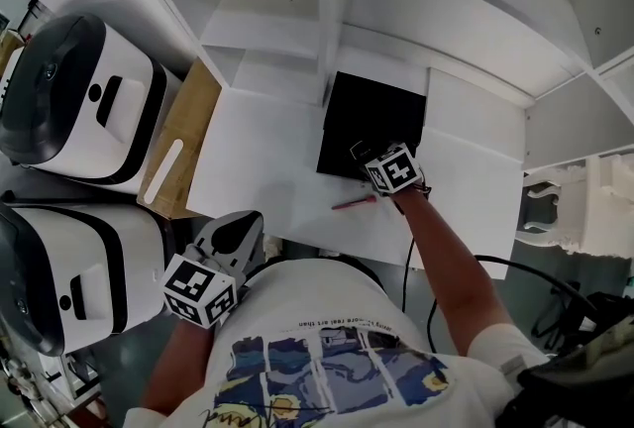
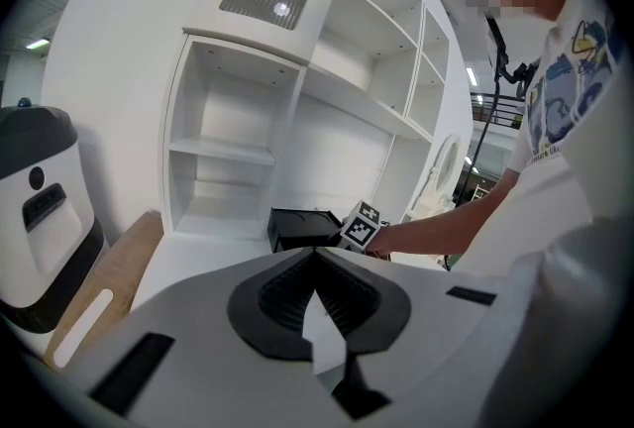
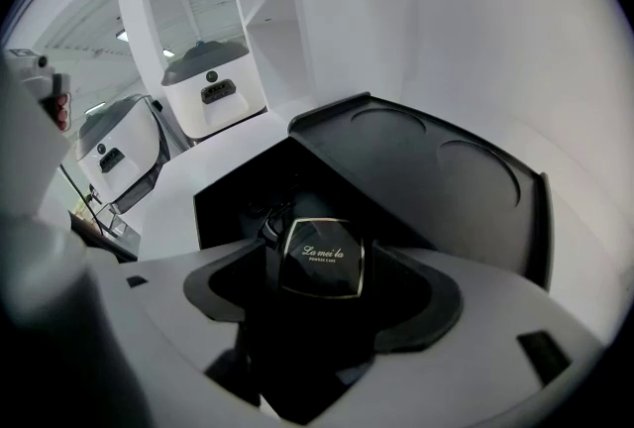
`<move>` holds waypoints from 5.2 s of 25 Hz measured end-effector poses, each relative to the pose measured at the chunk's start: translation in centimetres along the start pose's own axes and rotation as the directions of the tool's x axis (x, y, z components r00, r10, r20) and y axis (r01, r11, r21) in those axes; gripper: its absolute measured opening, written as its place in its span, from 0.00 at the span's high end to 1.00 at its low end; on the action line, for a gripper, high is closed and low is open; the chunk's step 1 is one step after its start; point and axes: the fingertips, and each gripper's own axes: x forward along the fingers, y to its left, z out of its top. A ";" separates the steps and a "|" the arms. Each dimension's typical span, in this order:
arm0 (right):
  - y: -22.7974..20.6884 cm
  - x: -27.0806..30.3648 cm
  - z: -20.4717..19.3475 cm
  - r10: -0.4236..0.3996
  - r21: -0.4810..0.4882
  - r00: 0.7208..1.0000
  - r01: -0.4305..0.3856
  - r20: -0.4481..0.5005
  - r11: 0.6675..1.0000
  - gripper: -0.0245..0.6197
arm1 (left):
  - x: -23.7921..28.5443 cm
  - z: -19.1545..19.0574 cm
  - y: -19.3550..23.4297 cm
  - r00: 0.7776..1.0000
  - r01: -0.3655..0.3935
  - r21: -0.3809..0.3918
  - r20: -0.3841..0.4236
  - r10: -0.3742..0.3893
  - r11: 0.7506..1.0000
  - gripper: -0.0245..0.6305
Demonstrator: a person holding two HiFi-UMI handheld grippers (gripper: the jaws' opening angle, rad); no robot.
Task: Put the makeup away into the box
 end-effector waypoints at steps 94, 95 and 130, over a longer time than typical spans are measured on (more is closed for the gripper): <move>9.1 -3.7 -11.1 -0.383 0.701 0.920 0.327 -0.082 0.634 0.86 | -4.2 -2.6 8.2 0.926 0.375 0.104 -0.089 -0.367 0.921 0.94; 9.2 -3.8 -11.3 -0.381 0.699 0.921 0.327 -0.084 0.636 0.86 | -4.1 -2.6 8.1 0.924 0.379 0.105 -0.090 -0.371 0.919 0.94; 5.0 -12.9 -8.3 -0.385 0.620 0.921 0.268 0.060 0.737 0.87 | -0.6 -1.2 2.5 0.917 0.397 0.129 -0.088 -0.388 0.909 0.94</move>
